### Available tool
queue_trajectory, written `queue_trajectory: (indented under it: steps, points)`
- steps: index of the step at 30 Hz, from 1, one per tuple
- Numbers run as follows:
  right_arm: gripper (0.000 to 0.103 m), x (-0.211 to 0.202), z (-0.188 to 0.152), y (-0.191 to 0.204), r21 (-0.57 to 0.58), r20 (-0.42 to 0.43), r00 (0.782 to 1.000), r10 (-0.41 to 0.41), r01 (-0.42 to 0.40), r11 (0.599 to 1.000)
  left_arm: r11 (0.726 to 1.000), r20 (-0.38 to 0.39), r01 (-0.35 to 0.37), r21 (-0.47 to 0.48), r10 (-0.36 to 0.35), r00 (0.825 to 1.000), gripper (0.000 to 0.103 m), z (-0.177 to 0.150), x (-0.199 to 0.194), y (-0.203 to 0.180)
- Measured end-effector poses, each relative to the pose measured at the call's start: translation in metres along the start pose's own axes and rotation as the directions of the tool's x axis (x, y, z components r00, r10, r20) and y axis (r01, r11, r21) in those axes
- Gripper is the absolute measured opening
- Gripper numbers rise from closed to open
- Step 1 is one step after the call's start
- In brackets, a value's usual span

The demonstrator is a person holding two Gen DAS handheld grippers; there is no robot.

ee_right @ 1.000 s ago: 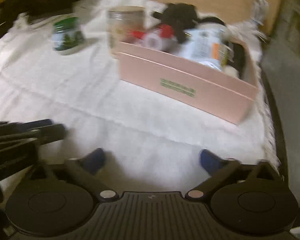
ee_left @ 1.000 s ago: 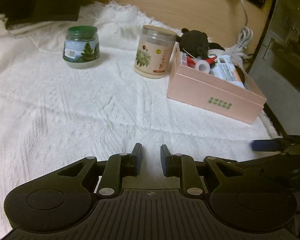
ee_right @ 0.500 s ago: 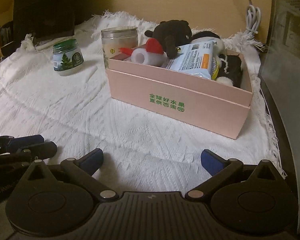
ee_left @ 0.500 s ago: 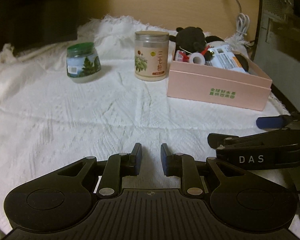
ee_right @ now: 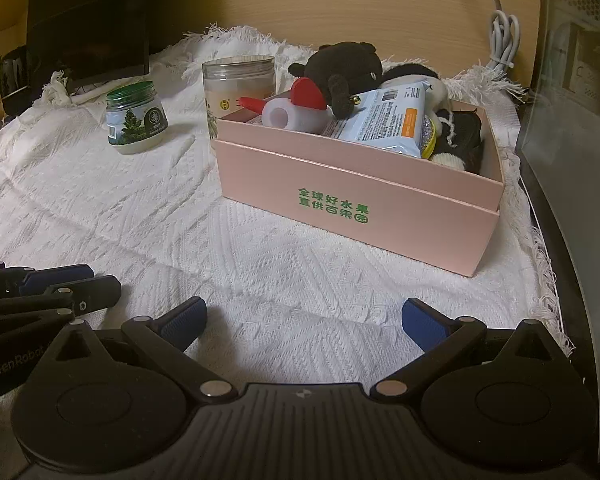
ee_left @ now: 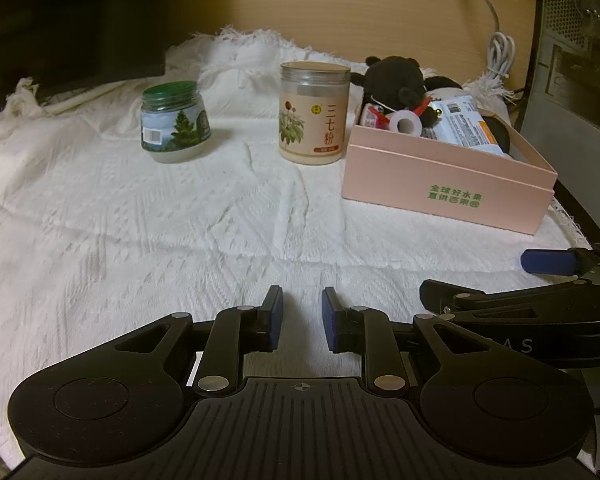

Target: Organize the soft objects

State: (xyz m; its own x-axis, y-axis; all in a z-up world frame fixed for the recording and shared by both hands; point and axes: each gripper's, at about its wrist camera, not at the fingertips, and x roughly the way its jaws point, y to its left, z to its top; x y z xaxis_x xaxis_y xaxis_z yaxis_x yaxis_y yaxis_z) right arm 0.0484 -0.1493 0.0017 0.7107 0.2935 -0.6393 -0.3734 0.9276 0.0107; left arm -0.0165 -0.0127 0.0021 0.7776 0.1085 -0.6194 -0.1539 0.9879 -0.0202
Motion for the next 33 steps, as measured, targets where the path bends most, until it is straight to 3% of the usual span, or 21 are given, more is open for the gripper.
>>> queue_trajectory:
  steps: [33]
  points:
    - [0.103, 0.0001, 0.0002, -0.0001, 0.0, 0.0, 1.0, 0.0, 0.0, 1.0, 1.0, -0.003, 0.003, -0.006, -0.003, 1.0, 0.024, 0.0005, 0.0, 0.0013]
